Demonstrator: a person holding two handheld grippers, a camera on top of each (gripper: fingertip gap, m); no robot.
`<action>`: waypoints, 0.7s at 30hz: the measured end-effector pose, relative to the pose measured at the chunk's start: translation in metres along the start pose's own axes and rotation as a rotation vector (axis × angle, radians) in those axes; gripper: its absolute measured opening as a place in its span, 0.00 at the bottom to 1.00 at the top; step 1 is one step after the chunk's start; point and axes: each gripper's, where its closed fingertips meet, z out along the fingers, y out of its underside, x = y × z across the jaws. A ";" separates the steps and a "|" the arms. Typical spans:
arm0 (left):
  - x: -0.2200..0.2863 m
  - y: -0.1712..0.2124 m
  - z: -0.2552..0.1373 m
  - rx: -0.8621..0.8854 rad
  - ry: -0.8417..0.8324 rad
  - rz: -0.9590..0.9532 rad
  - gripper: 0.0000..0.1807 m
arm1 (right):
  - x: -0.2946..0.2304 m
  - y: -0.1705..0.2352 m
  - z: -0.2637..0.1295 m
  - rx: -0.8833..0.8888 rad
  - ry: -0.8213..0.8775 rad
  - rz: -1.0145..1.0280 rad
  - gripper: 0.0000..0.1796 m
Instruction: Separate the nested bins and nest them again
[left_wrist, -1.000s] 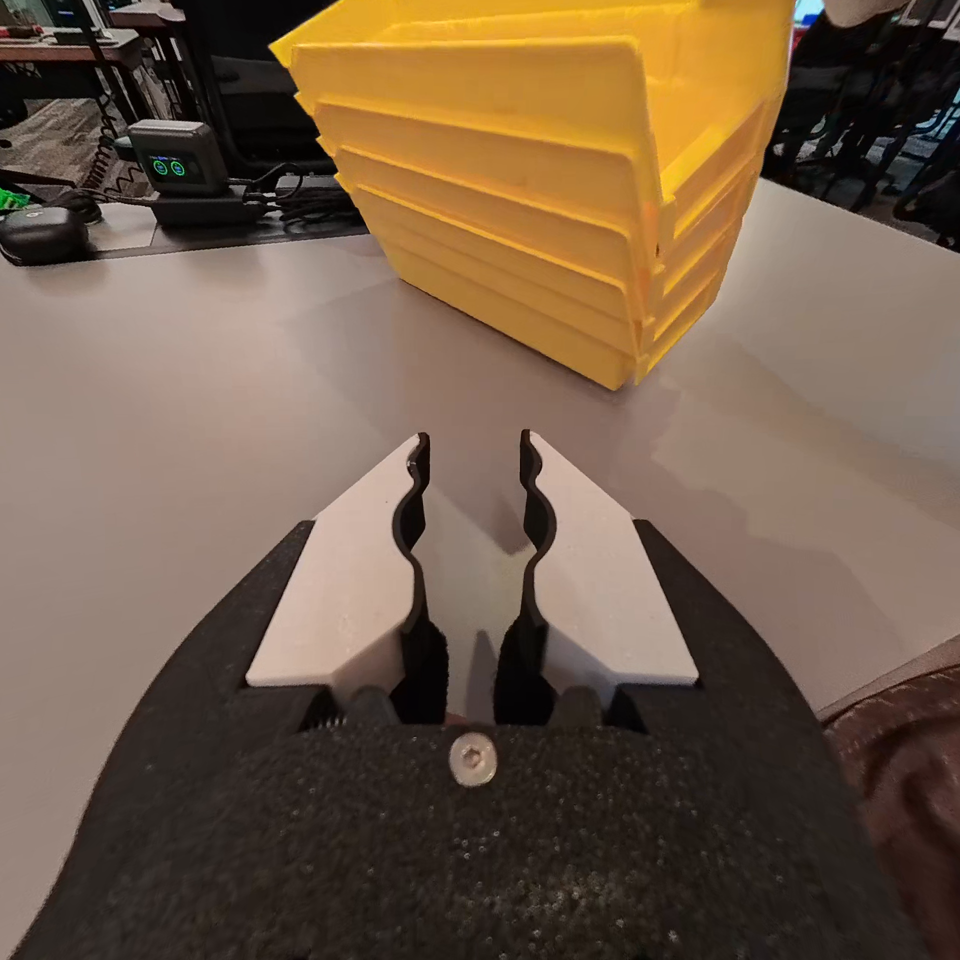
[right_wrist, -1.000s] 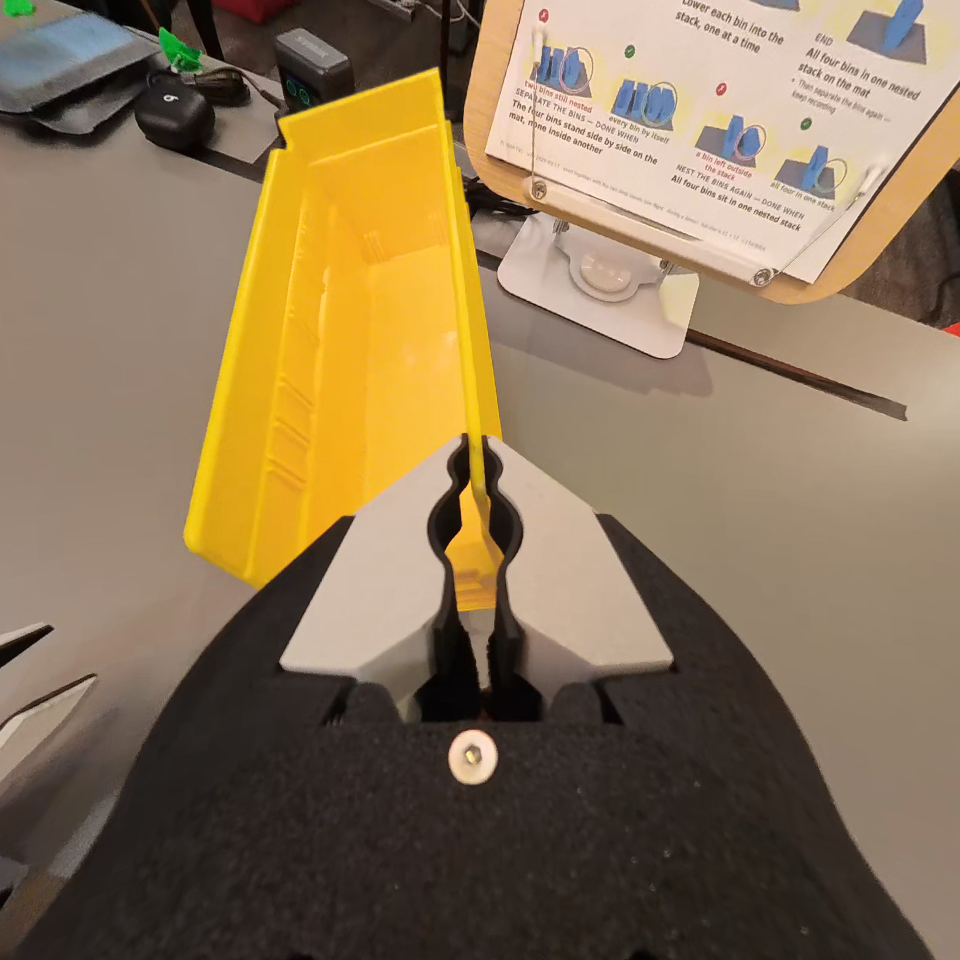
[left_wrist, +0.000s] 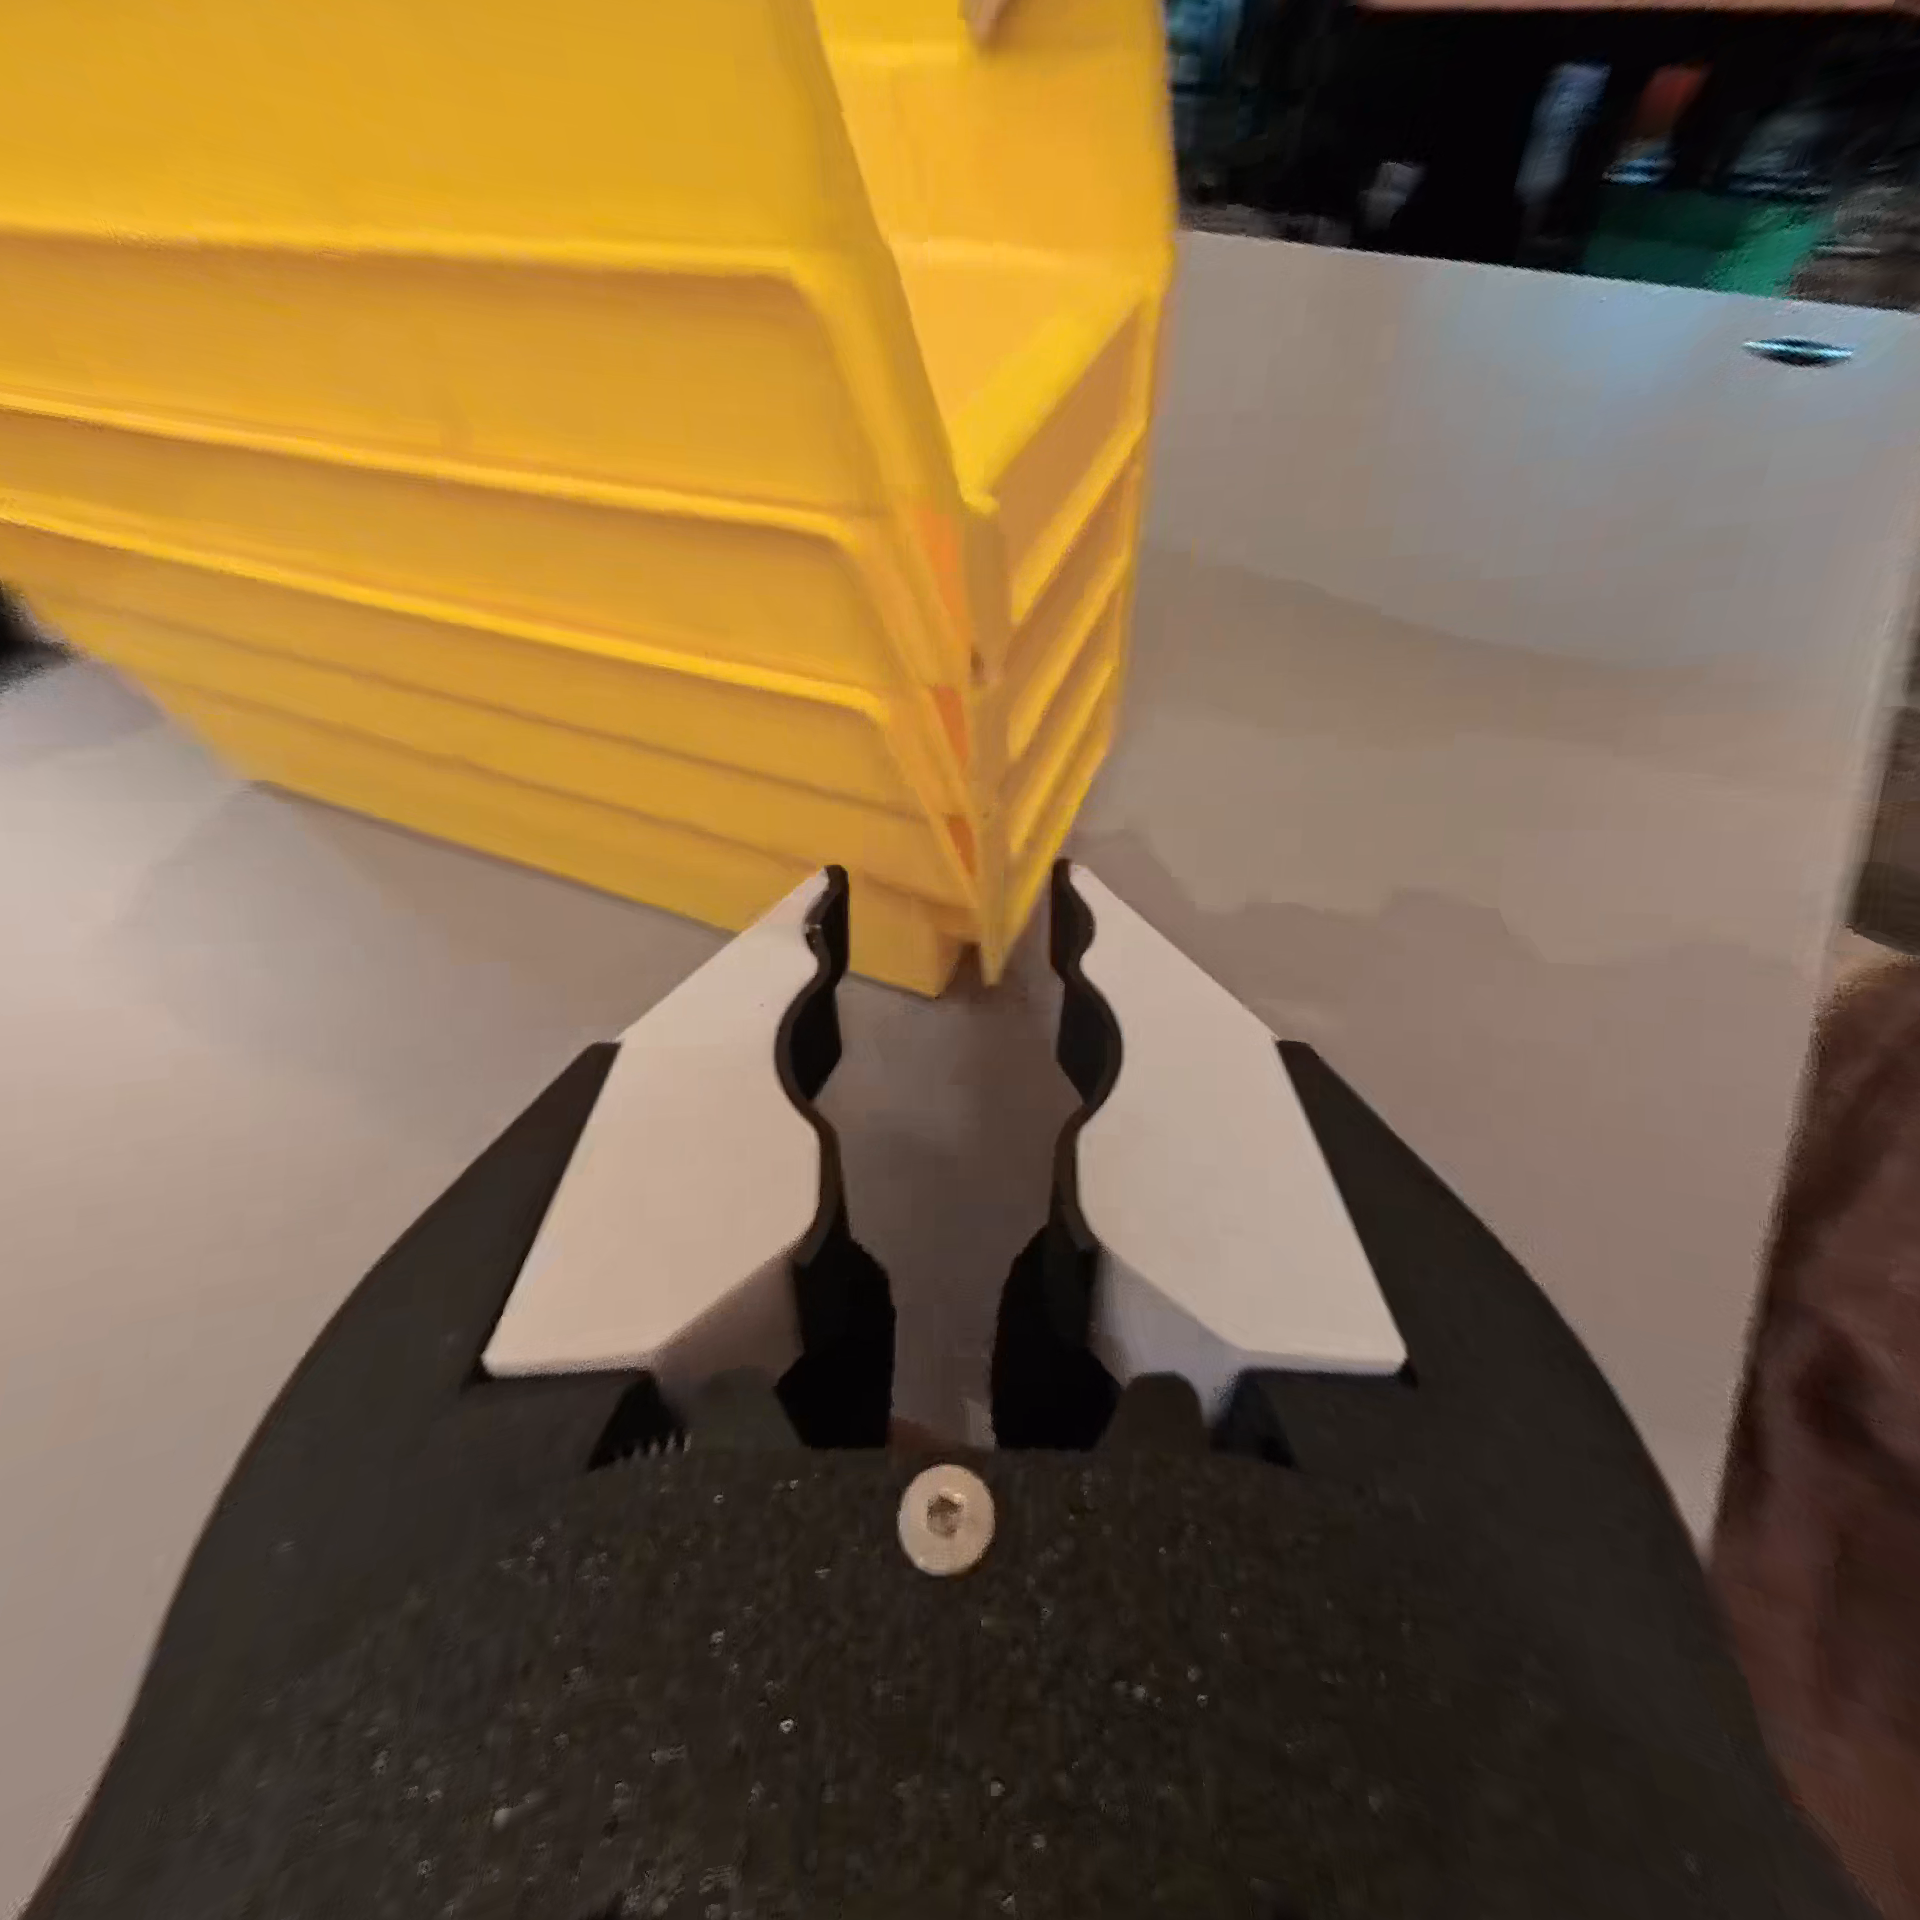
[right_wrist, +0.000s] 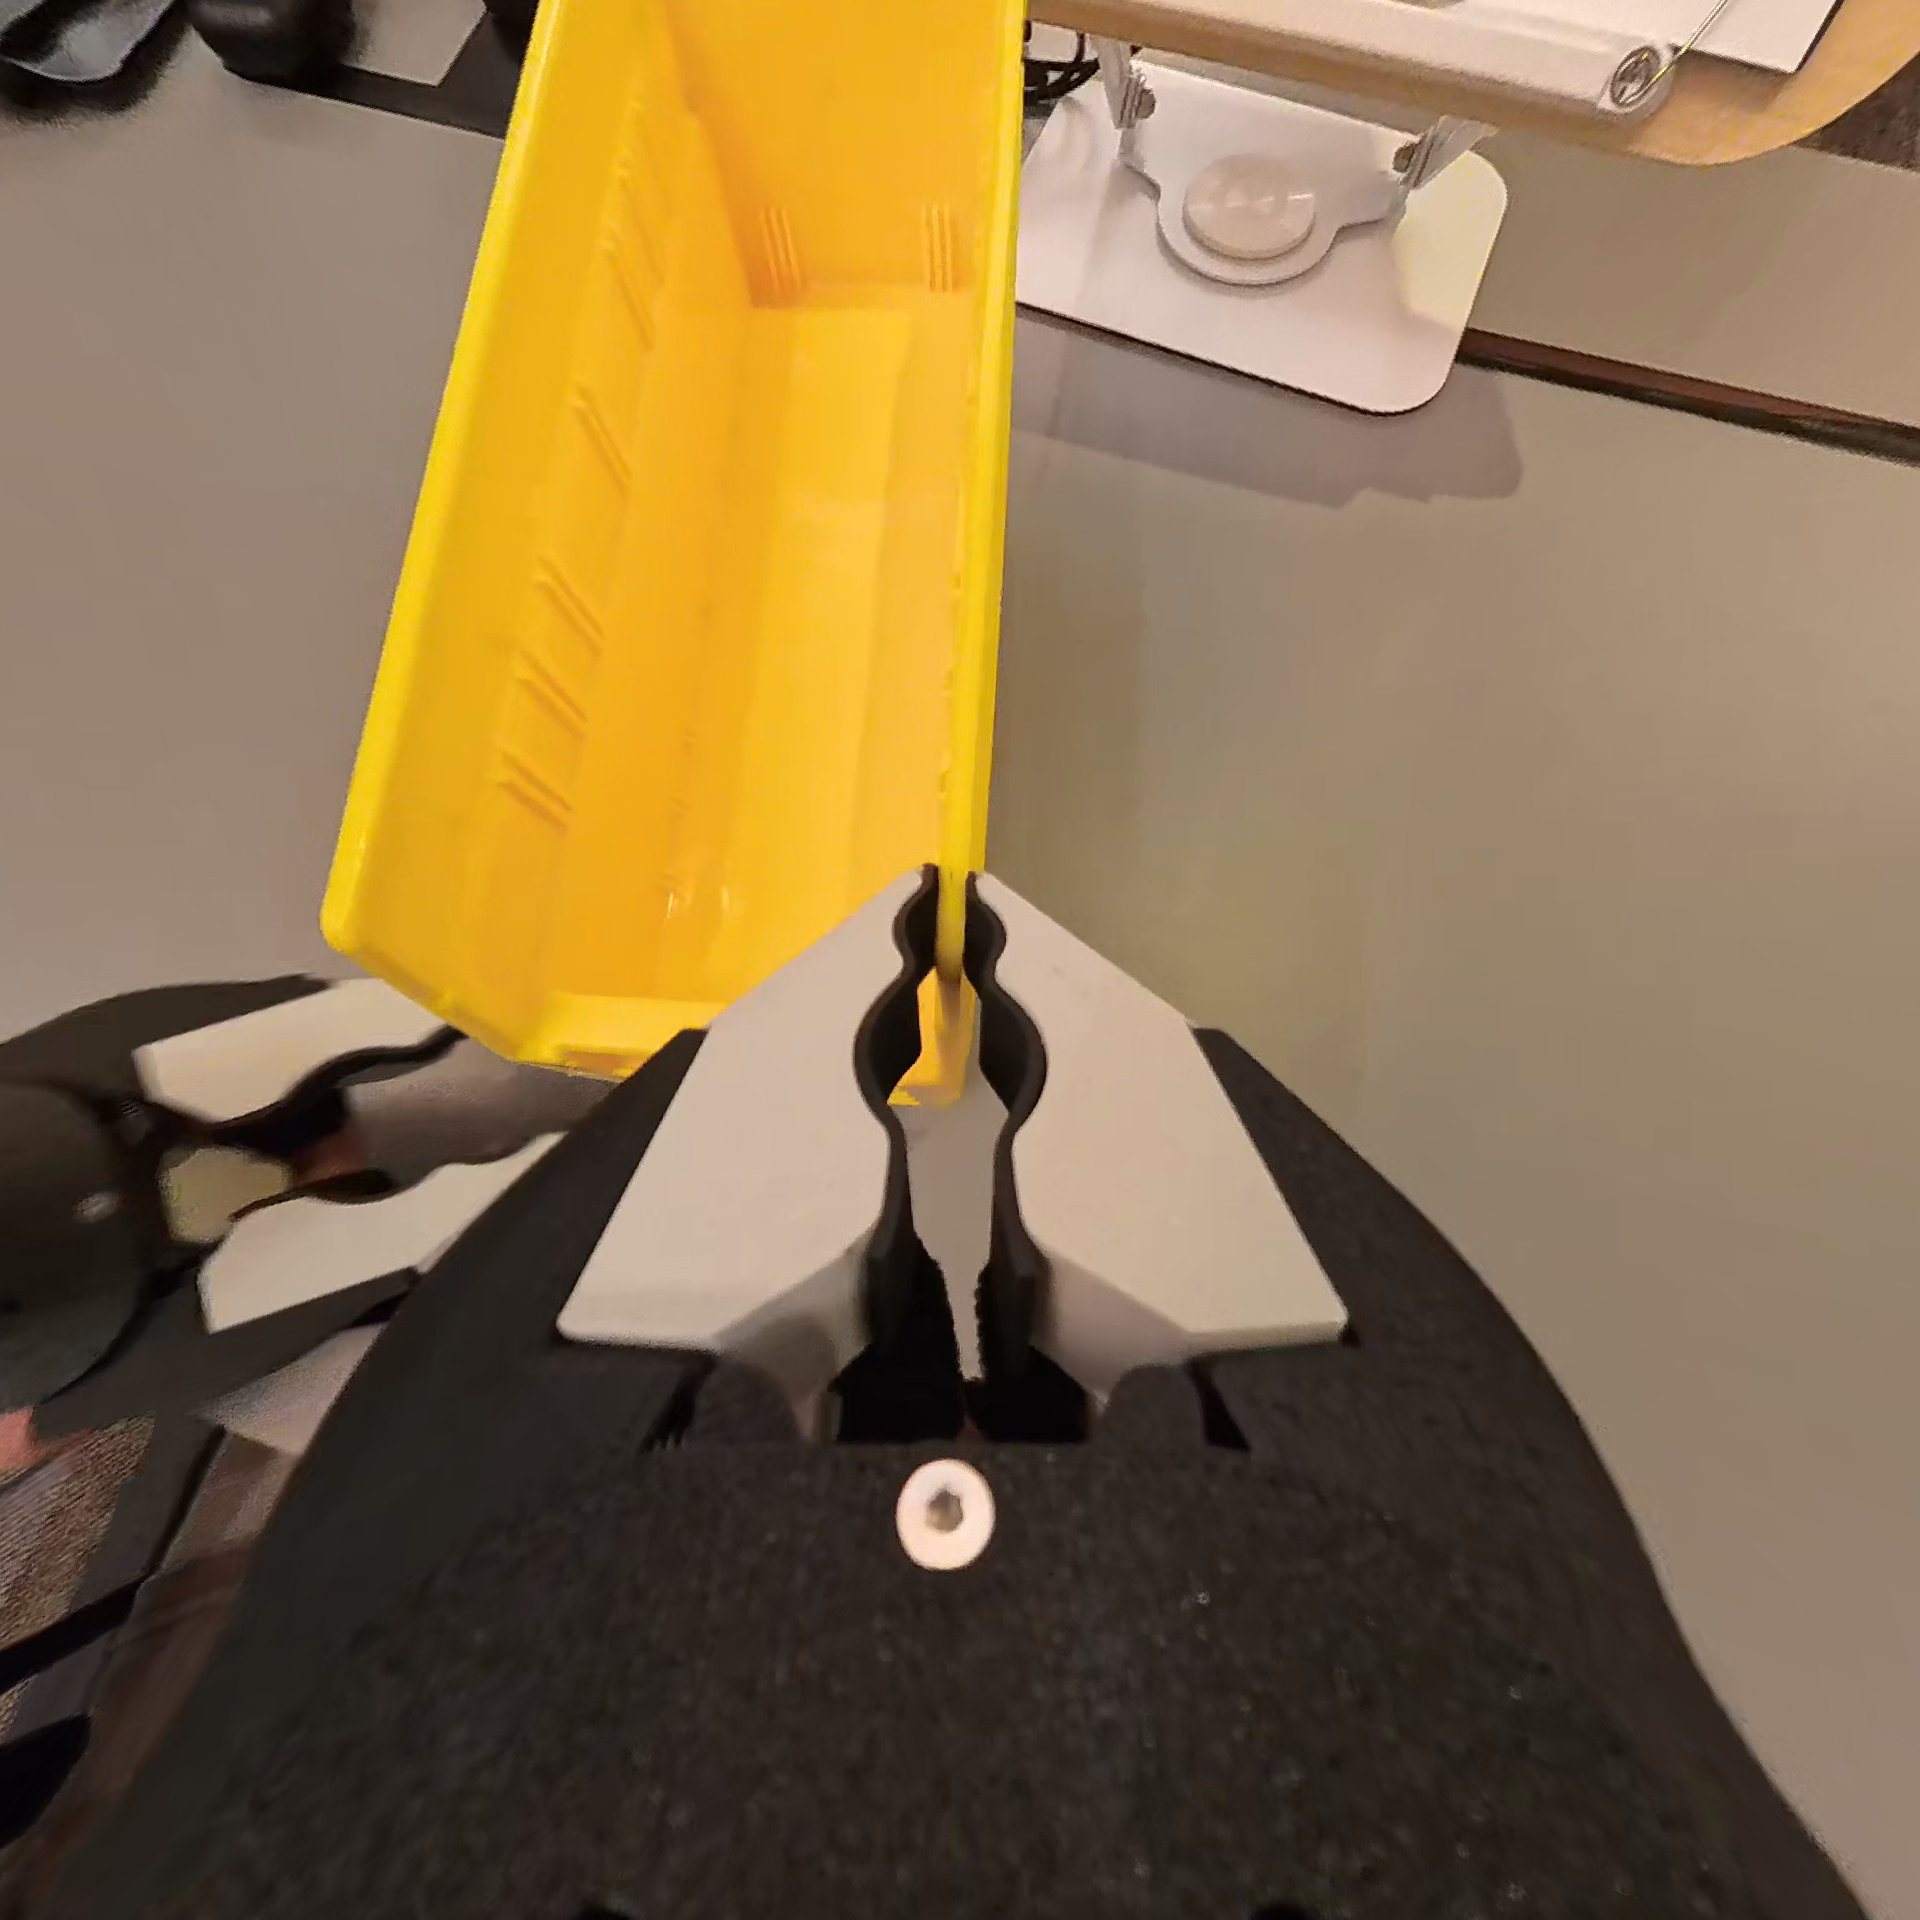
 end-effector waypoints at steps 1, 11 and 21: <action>0.004 0.004 0.006 -0.026 0.059 -0.009 0.24 | -0.002 0.001 -0.001 -0.006 -0.010 0.002 0.02; -0.006 0.004 0.015 -0.074 0.061 0.041 0.19 | -0.003 -0.001 -0.001 -0.041 -0.013 0.013 0.01; -0.001 0.004 0.022 -0.110 0.033 0.060 0.13 | 0.001 -0.020 -0.004 -0.074 -0.008 -0.001 0.01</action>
